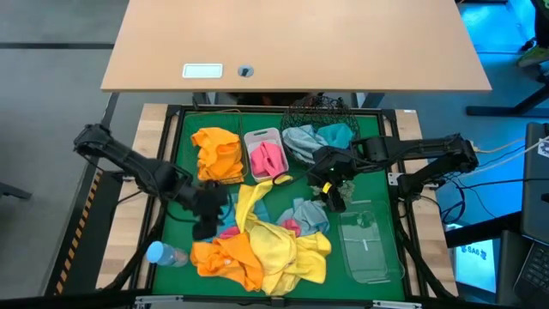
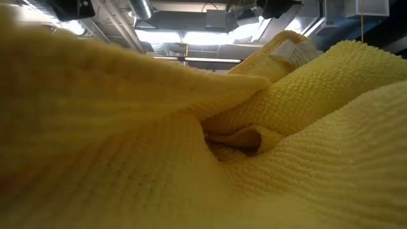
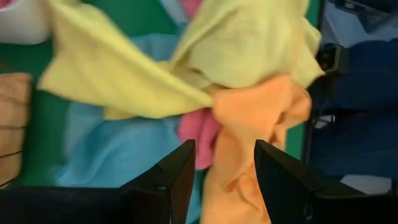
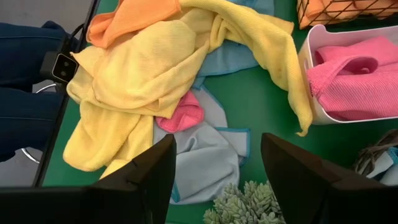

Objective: Sort microfiber towel by color & place in baskets
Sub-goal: Put the orange microfiber towel into the gold wire basket

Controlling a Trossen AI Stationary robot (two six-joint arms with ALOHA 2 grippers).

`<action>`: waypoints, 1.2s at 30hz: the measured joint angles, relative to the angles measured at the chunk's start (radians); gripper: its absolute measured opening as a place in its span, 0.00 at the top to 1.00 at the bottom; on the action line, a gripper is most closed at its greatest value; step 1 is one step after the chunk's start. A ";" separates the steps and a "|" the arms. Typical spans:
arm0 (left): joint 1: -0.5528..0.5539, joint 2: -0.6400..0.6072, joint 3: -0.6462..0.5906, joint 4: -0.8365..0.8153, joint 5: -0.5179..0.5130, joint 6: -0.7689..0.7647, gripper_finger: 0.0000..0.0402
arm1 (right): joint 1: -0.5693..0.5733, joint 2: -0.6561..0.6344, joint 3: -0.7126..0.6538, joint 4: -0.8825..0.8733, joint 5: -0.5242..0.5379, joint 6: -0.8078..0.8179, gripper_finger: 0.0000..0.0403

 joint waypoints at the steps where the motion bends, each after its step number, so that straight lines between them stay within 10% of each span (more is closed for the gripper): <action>1: -0.014 0.014 0.000 0.016 0.001 0.000 0.61 | 0.000 0.000 0.000 0.000 0.000 0.000 0.42; 36: -0.131 0.422 -0.002 0.080 0.096 -0.043 0.70 | 0.000 0.000 0.000 0.000 0.000 0.000 0.42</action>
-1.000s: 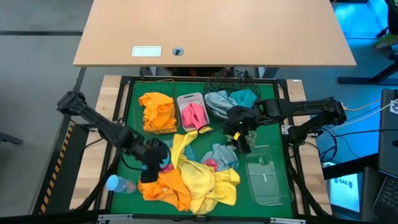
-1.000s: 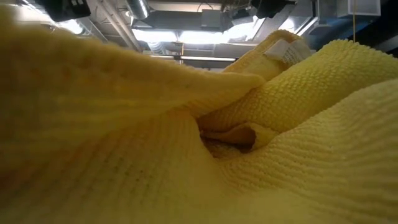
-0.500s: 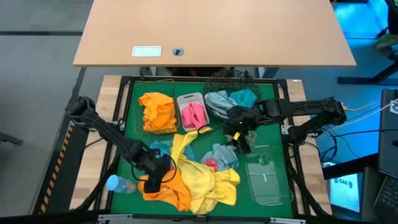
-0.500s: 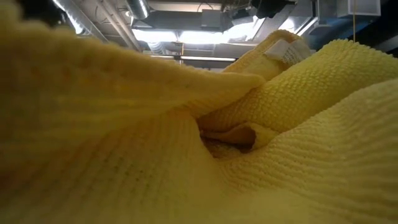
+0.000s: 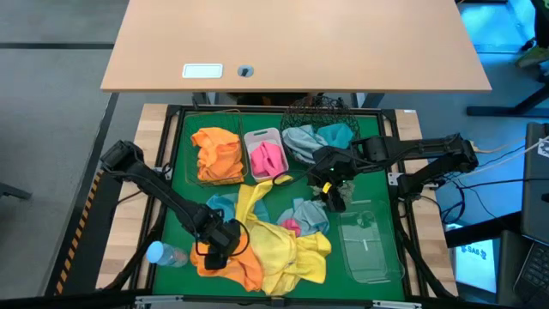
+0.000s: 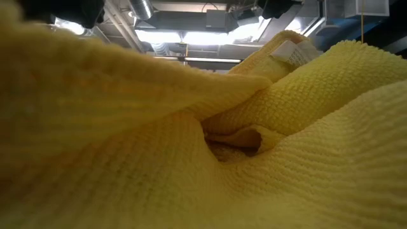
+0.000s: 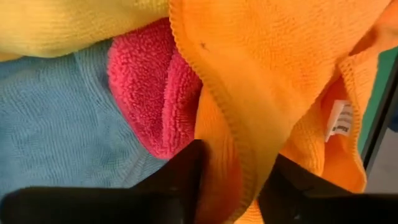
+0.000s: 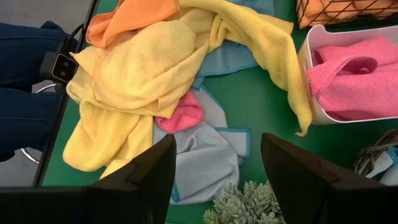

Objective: Sort microfiber towel by color & place in baskets
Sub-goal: Put the orange microfiber towel into the gold wire basket

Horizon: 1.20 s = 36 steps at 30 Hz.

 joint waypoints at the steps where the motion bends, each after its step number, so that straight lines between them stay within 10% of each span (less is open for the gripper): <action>1: 0.002 -0.001 0.000 0.003 0.000 0.000 0.74 | 0.000 0.000 0.000 0.000 0.000 0.000 0.42; 7: 0.029 -0.033 0.033 -0.006 0.037 0.018 0.98 | 0.000 0.000 0.000 0.002 0.000 0.000 0.42; 36: 0.291 -0.225 0.852 -0.655 -0.450 0.385 0.99 | 0.000 0.000 0.000 0.050 -0.003 0.000 0.42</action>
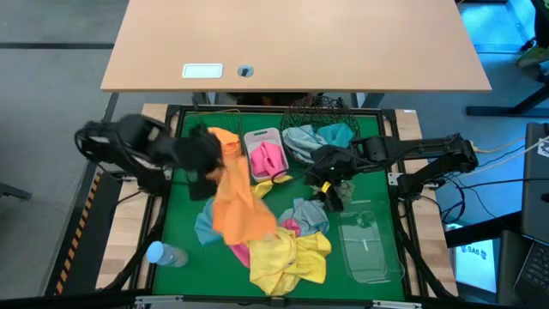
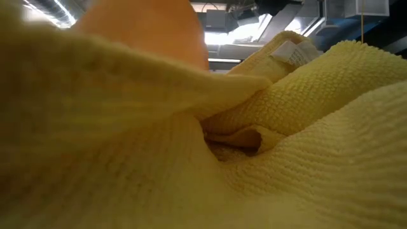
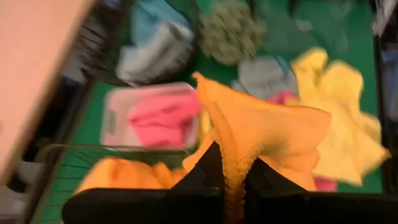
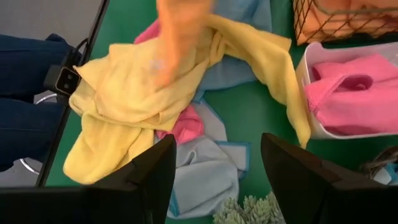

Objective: Sort microfiber towel by color & place in baskets
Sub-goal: Put the orange microfiber towel into the gold wire basket

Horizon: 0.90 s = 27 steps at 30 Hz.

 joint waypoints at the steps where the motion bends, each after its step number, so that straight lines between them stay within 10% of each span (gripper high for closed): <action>1: 0.016 -0.018 0.010 0.000 -0.020 0.004 0.99 | 0.000 0.000 0.000 0.006 0.000 0.000 0.42; 16: 0.237 -0.281 0.033 0.066 -0.416 0.002 1.00 | 0.000 0.029 0.002 0.026 0.000 0.000 0.42; 27: 0.261 -0.290 -0.107 0.064 -0.402 -0.025 1.00 | 0.000 0.115 0.001 0.132 -0.009 0.000 0.42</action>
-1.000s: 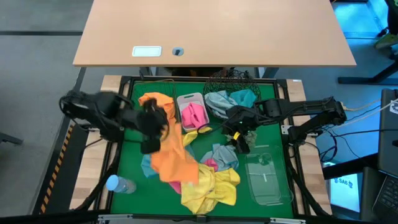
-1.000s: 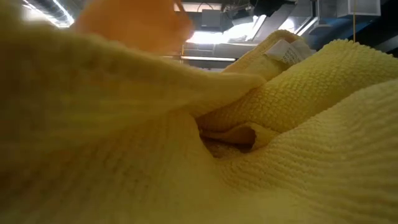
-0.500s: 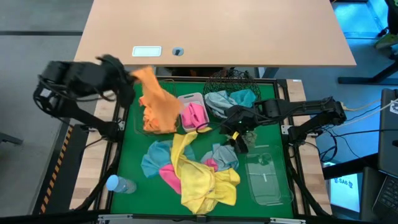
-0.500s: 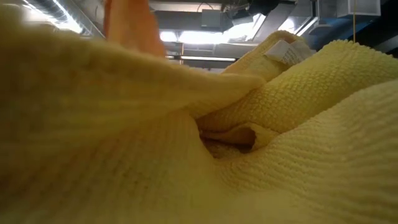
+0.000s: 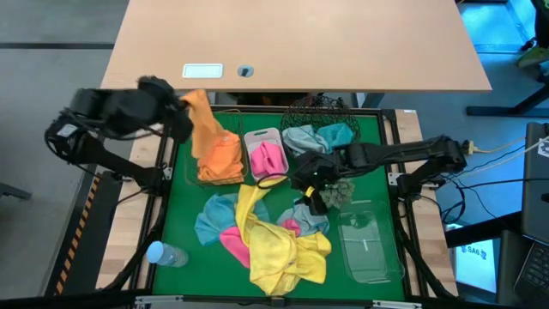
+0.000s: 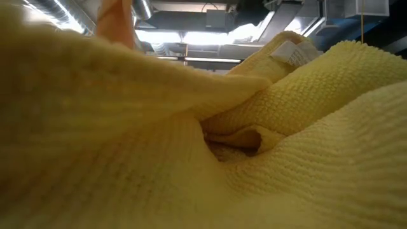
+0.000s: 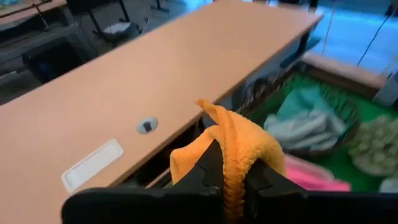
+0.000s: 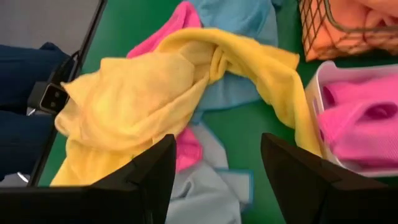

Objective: Sort microfiber towel by color & place in baskets
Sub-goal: Put the orange microfiber towel into the gold wire basket

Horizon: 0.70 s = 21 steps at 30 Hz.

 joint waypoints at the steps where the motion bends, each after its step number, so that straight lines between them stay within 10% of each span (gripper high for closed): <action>1: 0.000 0.000 -0.034 -0.001 0.001 -0.003 1.00 | 0.000 0.007 0.000 0.017 0.000 0.000 0.42; 21: 0.000 0.000 -0.715 0.019 0.210 -0.214 0.99 | 0.000 0.208 -0.002 0.334 0.000 -0.050 0.42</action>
